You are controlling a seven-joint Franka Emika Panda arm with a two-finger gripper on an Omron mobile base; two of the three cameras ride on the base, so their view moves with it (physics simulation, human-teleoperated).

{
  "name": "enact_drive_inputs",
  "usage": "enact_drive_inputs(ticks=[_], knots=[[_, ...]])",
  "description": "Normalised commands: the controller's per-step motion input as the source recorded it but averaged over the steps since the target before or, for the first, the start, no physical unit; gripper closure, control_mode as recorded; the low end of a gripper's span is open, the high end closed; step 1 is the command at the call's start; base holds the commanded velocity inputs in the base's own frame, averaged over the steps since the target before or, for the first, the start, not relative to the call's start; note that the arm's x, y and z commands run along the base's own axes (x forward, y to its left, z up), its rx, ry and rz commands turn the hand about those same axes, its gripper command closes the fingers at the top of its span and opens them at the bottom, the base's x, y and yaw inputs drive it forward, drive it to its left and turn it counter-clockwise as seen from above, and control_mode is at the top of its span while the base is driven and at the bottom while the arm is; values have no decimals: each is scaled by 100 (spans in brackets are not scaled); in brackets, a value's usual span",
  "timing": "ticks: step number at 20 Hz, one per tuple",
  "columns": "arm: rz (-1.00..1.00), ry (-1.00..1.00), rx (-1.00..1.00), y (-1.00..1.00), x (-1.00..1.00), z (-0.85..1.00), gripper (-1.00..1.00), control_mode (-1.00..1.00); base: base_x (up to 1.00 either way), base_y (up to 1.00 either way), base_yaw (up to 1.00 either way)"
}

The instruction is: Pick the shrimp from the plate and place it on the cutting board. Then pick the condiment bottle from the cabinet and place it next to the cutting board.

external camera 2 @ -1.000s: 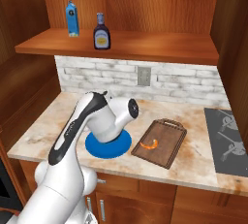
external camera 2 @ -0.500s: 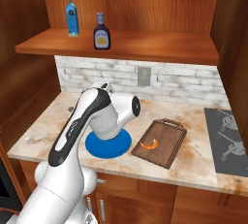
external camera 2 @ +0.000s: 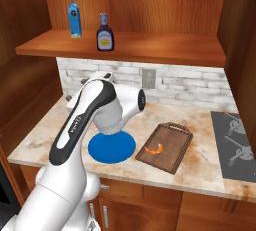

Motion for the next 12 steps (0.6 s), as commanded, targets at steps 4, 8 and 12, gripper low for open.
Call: enact_drive_inputs(ticks=[4, 8, 12], knots=[[0, 0, 4, 0, 0, 41, -100, -100, 0, 0, 0], [0, 0, 2, 0, 8, 35, -100, -100, 0, 0, 0], [0, 0, 1, 0, 17, 32, -100, -100, 0, 0, 0]])
